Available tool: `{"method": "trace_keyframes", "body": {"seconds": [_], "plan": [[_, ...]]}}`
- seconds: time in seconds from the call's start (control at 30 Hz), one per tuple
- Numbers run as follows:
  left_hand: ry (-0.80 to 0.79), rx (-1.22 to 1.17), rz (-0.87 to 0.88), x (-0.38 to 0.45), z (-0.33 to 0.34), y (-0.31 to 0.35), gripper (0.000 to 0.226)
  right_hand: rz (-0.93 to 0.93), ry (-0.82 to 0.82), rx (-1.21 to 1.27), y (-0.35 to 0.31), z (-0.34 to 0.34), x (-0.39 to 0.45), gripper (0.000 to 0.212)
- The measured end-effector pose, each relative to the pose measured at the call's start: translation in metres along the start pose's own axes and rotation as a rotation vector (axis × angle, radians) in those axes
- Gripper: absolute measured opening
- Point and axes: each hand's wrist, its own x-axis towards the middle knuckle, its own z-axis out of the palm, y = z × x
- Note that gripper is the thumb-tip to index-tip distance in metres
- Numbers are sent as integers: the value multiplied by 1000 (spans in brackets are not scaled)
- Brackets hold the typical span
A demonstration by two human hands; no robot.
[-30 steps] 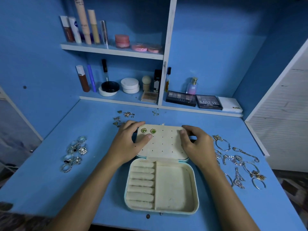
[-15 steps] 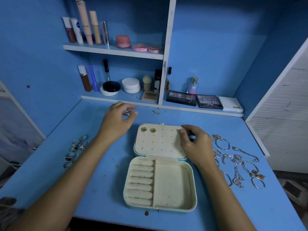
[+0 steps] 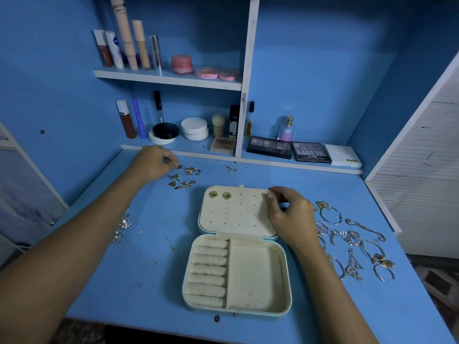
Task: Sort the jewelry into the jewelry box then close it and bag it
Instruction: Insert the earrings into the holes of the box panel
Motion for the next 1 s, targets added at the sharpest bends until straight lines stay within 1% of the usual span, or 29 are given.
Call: {"method": "trace_keyframes", "body": {"seconds": [0.07, 0.17, 0.5, 0.57, 0.63, 0.73, 0.87, 1.0], "plan": [[-35, -16, -2, 1, 2, -1, 5, -1, -1, -1, 0, 0, 0, 15], [-68, -34, 6, 1, 4, -3, 10, -2, 1, -2, 1, 0, 0, 15], [-86, -34, 14, 2, 1, -3, 3, -11, 7, -8, 1, 1, 1, 15], [-93, -22, 26, 1, 0, -2, 6, -9, 5, -12, 0, 1, 1, 15], [-92, -23, 22, 0, 0, -1, 5, -9, 3, -13, 0, 1, 1, 15], [-67, -38, 14, 0, -1, 1, 3, -9, -2, -15, 0, 0, 1, 15], [18, -65, -5, 0, -3, 9, 8, 1, -3, -12, 1, 0, 1, 14], [114, -196, -63, -4, -6, 24, 7, -1, -4, -14, 1, 1, 1, 14]]}}
